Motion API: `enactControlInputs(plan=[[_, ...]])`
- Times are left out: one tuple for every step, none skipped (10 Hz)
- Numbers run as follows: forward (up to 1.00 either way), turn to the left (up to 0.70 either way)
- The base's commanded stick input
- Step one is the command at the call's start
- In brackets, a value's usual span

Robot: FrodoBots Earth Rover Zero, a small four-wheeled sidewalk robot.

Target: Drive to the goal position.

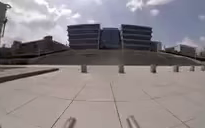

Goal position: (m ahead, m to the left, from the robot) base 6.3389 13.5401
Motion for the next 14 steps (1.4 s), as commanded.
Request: enactControlInputs(plan=[[1.0,0.0],[1.0,0.0],[1.0,0.0],[1.0,0.0],[1.0,0.0],[1.0,0.0],[1.0,0.0],[1.0,0.0],[1.0,0.0],[1.0,0.0],[1.0,0.0],[1.0,0.0],[1.0,0.0],[1.0,0.0]])
